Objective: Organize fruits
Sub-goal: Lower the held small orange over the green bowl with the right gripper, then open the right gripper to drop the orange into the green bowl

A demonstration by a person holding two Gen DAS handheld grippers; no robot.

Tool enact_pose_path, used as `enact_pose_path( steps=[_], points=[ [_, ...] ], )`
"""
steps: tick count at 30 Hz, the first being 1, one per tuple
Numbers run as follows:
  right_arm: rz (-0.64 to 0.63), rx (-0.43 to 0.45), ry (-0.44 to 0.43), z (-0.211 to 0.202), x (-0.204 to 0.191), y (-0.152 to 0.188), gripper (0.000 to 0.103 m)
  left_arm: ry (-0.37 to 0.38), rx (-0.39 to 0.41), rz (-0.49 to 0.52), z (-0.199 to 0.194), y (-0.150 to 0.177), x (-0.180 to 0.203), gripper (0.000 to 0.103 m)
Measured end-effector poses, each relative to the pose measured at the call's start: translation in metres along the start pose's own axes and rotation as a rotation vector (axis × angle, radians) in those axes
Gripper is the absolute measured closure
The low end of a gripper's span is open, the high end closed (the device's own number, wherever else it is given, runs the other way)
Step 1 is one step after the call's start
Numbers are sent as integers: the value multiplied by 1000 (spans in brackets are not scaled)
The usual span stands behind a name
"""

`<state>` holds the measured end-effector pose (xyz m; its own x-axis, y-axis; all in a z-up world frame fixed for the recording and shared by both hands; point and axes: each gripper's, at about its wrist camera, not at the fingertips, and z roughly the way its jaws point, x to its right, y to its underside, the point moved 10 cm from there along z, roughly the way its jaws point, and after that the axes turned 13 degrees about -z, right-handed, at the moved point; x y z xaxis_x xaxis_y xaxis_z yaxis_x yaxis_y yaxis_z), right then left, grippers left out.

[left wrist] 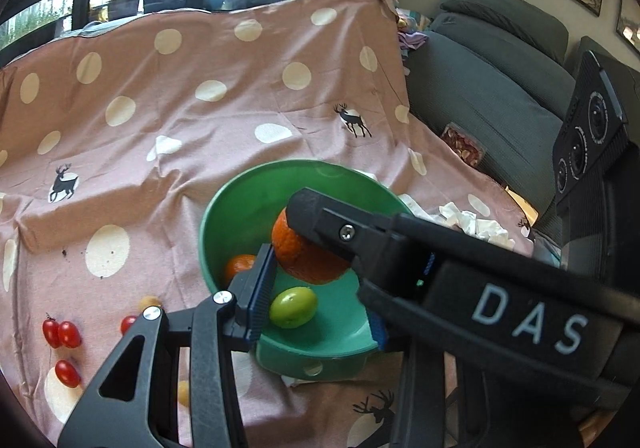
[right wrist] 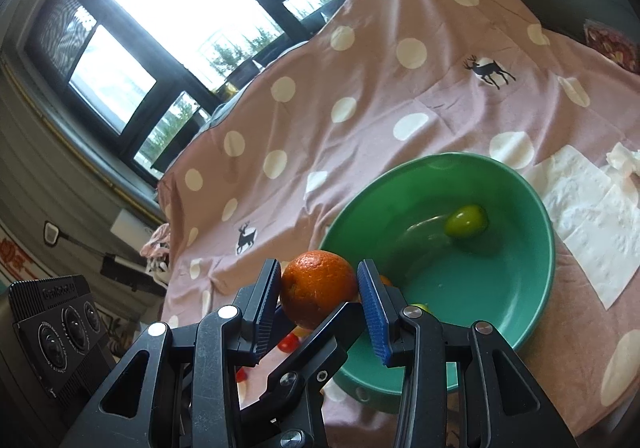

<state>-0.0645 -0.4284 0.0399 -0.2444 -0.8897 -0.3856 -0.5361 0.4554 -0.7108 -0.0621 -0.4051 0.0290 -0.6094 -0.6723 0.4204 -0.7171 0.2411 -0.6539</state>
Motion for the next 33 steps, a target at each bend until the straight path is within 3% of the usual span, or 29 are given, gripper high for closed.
enact_pose_path(
  steps=[33],
  points=[
    [152, -131, 169, 16, 75, 22, 59, 113, -229, -35, 65, 32, 21, 63]
  ],
)
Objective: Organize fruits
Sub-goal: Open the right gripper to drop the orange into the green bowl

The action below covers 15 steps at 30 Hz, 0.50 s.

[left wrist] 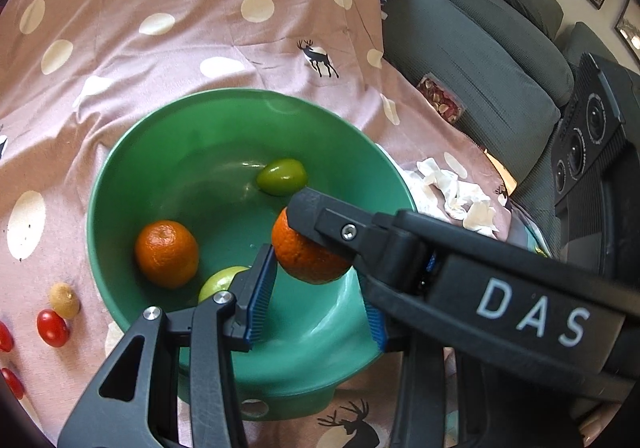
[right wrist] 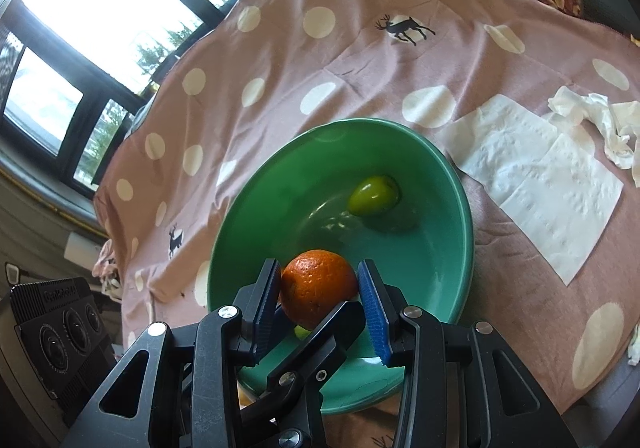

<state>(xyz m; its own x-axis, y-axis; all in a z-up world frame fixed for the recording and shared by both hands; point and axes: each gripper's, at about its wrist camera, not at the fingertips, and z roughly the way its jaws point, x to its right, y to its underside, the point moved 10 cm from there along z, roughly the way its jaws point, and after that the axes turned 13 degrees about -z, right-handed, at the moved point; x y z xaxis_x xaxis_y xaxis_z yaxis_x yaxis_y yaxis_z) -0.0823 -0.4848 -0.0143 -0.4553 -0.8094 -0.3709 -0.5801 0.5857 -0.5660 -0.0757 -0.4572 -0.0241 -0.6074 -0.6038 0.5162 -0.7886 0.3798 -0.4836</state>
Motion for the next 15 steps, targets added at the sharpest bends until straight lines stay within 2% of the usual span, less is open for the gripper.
enact_pose_path(
  steps=[15],
  points=[
    [17, -23, 27, 2, 7, 2, 59, 7, -14, -13, 7, 0, 0, 63]
  ],
)
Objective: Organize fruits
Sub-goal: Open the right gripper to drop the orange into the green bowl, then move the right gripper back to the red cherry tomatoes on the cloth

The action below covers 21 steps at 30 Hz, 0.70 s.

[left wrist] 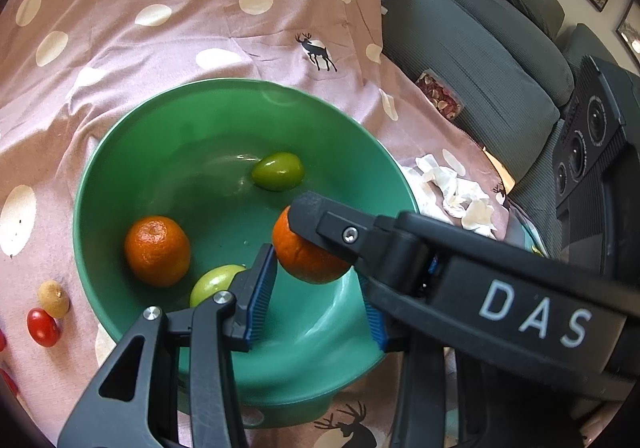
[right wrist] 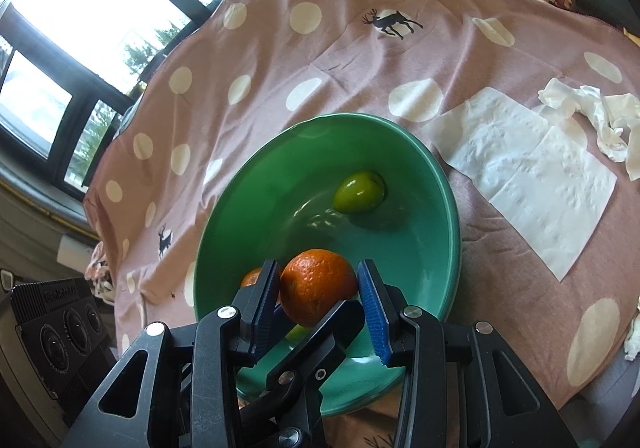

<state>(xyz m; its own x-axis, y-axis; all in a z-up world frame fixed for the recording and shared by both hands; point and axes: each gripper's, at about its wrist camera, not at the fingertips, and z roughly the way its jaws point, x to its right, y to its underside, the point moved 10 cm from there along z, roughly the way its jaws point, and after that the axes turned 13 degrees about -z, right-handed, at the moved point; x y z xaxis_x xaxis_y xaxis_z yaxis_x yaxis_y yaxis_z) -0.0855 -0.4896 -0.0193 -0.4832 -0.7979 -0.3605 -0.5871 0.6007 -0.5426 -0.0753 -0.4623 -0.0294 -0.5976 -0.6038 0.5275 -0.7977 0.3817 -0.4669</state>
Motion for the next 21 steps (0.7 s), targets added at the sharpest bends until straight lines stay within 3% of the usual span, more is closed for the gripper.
enact_pose_path(
  steps=[5, 12, 14, 21],
  points=[
    [13, 17, -1, -4, 1, -2, 59, 3, 48, 5, -15, -1, 0, 61],
    [-28, 146, 34, -28, -8, -16, 60, -52, 164, 0, -64, -11, -16, 52],
    [-43, 152, 45, -28, -12, -18, 60, -84, 194, -24, -81, -14, -29, 47],
    [-121, 149, 36, -22, -41, -18, 60, -261, 329, -149, -149, -14, -103, 47]
  ],
)
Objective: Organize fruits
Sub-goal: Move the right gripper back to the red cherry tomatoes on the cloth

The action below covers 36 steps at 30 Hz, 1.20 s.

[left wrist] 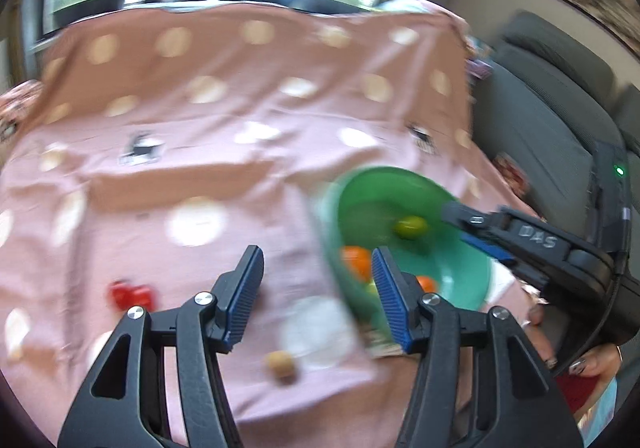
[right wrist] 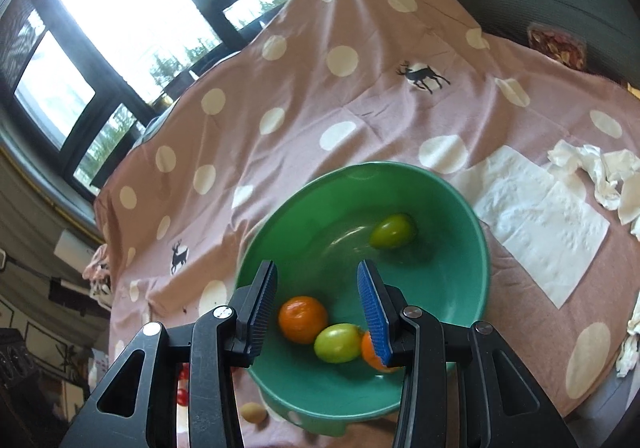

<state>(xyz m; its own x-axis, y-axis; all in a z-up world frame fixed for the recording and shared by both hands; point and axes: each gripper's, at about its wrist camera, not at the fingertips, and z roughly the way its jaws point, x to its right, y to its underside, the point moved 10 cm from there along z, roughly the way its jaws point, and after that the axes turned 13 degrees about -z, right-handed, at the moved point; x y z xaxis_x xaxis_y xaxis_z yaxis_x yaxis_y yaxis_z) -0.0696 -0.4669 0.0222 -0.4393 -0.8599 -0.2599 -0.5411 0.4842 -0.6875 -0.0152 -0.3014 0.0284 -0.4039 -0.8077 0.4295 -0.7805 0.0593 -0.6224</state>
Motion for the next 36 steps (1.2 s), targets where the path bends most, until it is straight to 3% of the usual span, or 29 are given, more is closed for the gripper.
enact_pose_path(
  steps=[6, 12, 19, 28, 32, 36],
  points=[
    [-106, -6, -14, 6, -38, 2, 60, -145, 55, -124, -23, -6, -81, 47],
    [-202, -21, -40, 18, -76, 7, 60, -227, 39, -259, -29, 5, -146, 47],
    [-283, -96, -87, 39, -114, 26, 60, -224, -21, -324, -13, 16, -171, 48],
    [-324, -281, -160, 75, -149, 68, 60, -250, -151, -333, 16, 40, -175, 48],
    [-338, -333, -162, 86, -157, 83, 60, -284, -160, -317, 21, 44, -179, 48],
    [-349, -373, -94, 100, -151, 94, 60, -287, -184, -331, 25, 49, -182, 50]
  ],
)
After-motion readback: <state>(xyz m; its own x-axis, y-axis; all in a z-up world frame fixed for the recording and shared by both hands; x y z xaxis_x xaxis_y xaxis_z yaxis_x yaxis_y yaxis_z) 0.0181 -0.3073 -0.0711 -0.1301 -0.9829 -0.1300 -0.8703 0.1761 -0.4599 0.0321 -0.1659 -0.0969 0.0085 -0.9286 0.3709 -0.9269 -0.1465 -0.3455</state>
